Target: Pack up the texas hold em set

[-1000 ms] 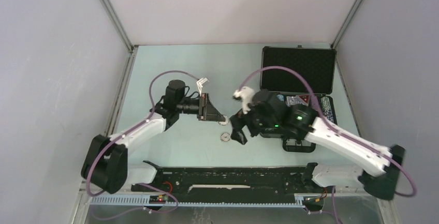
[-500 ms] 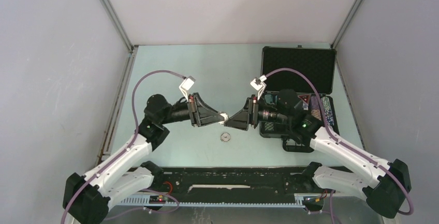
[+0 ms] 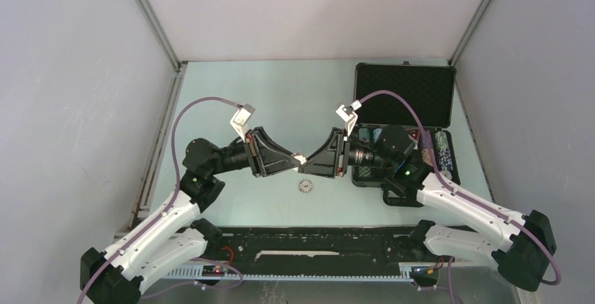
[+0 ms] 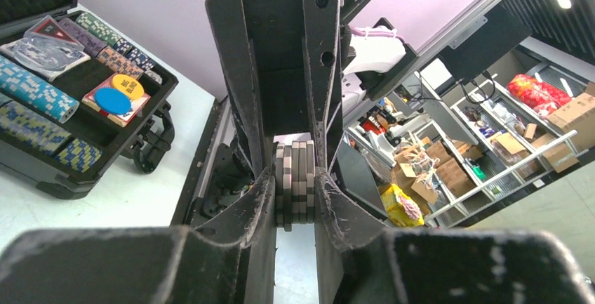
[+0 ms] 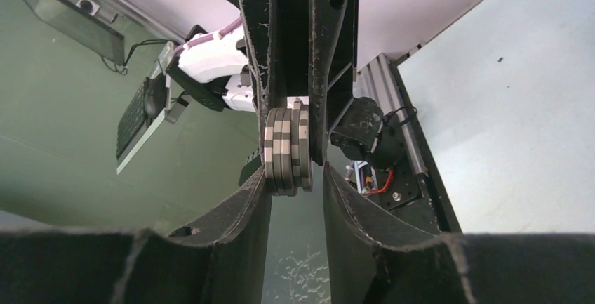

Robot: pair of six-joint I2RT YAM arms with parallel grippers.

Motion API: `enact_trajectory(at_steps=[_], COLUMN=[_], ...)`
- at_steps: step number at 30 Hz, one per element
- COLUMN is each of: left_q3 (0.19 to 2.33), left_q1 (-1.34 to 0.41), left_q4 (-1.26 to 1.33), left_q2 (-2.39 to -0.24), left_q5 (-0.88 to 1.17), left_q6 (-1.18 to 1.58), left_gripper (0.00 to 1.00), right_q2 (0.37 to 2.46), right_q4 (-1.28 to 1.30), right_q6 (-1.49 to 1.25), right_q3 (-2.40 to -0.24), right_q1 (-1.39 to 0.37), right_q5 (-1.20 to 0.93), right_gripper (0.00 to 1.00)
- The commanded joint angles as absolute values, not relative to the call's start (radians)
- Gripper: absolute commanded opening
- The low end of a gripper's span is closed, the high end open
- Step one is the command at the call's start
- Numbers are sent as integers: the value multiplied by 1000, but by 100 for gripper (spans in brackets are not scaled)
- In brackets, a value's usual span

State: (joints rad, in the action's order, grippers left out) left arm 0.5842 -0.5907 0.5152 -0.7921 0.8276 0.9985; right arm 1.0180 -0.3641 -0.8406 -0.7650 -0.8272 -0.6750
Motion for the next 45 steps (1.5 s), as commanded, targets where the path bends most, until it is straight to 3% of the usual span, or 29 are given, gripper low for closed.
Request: enact_trajectory(at_steps=[1, 7, 17, 23, 31, 32, 35, 37, 41, 45], left_q3=[573, 577, 581, 598, 611, 613, 616, 617, 616, 644], left_q1=[-610, -614, -613, -613, -613, -614, -613, -614, -612, -614], left_q4=[572, 573, 575, 574, 563, 563, 563, 563, 552, 445], left_q2=[-779, -804, -841, -870, -906, -910, -914, -916, -928, -945], left_q5=[801, 795, 787, 790, 761, 757, 755, 755, 740, 695], left_q6=[1019, 1012, 992, 980, 960, 959, 954, 950, 945, 881], left_gripper=[0, 0, 0, 0, 7, 7, 7, 7, 4, 1], right_q2=[1038, 1035, 1024, 1020, 1038, 1044, 1045, 1045, 1036, 960], right_q4=[-470, -465, -431, -418, -433, -430, -436, -470, -507, -331], right_q6=[-869, -869, -860, -859, -890, -900, -922, -949, -992, -896], right_q3=[-765, -765, -765, -765, -765, -765, -751, -734, -700, -692], right_q1=[-847, -837, -794, -762, -718, -711, -691, -675, -631, -581], right_q5=[-683, -640, -603, -584, -606, -609, -607, -625, -666, -652], right_gripper=[40, 43, 37, 0, 0, 4, 34, 49, 56, 63])
